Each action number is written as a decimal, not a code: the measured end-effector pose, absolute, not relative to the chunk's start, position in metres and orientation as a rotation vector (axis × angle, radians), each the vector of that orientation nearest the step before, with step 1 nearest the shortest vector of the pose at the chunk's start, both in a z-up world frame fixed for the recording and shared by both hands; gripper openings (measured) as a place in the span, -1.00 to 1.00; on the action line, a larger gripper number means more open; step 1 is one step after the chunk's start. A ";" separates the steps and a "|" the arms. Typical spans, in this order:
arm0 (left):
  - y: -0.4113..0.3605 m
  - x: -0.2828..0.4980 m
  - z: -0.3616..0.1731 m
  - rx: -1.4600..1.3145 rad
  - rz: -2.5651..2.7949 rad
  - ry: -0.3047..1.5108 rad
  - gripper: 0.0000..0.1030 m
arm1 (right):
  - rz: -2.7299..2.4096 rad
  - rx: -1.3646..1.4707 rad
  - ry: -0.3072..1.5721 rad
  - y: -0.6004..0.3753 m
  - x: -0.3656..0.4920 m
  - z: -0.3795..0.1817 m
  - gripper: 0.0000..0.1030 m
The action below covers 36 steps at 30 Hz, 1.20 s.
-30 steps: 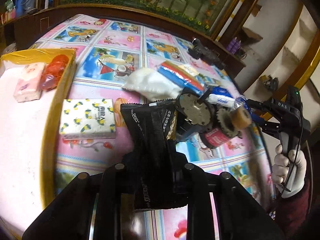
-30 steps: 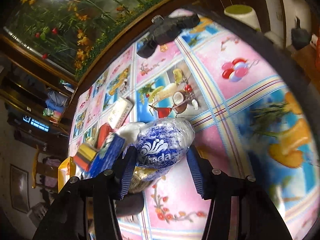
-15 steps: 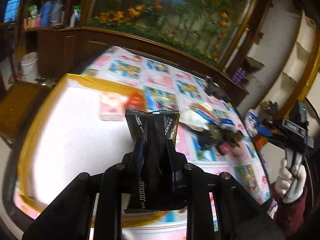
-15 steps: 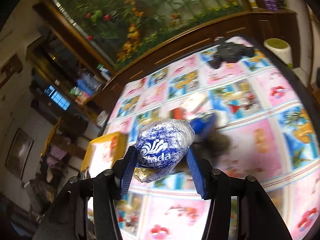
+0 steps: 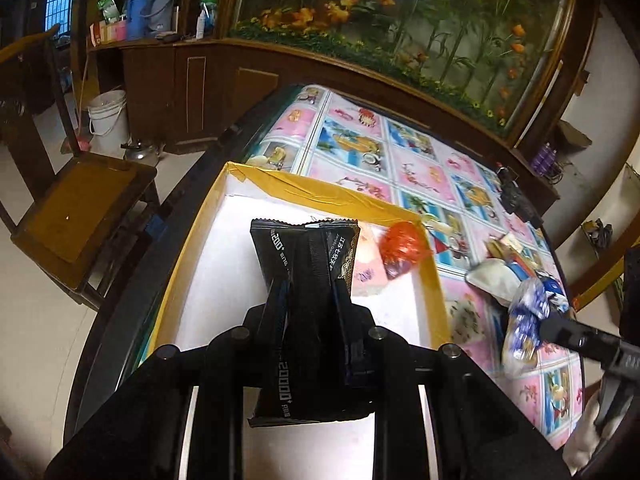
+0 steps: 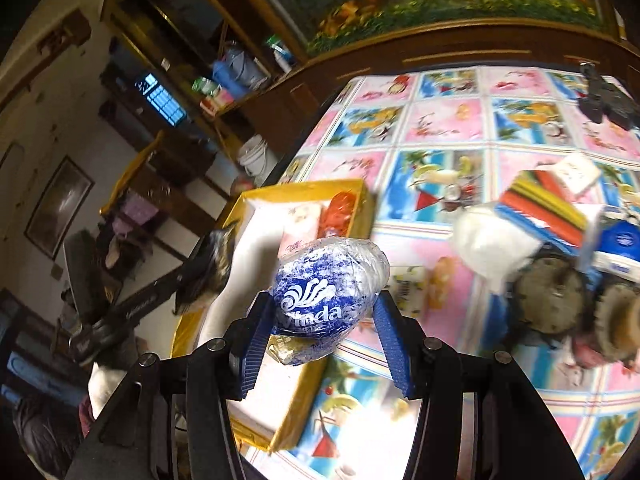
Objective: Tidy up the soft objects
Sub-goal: 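Carry both items into the white box and open both tools, then move the left tool to the yellow-patterned tissue pack and close on it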
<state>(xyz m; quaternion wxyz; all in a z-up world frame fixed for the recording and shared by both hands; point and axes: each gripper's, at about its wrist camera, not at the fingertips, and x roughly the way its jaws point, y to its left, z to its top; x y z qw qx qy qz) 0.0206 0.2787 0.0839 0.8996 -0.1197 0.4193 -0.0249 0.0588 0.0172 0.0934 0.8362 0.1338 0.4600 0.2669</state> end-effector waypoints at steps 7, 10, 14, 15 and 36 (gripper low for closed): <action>0.294 0.062 0.058 -0.302 -0.032 0.930 -0.62 | 0.602 0.211 1.051 0.076 0.100 0.072 -0.01; 0.302 0.073 0.049 -0.334 -0.025 0.945 -0.62 | 0.610 0.156 1.086 0.105 0.113 0.060 -0.01; 0.312 0.082 0.040 -0.382 -0.019 0.943 -0.57 | 0.585 0.084 1.117 0.131 0.129 0.044 0.00; 0.313 0.083 0.040 -0.397 -0.023 0.945 -0.53 | 0.567 0.063 1.113 0.136 0.133 0.041 0.01; 0.230 -0.008 0.105 -0.322 -0.205 0.857 0.09 | 0.375 0.129 0.723 -0.040 0.005 0.110 0.62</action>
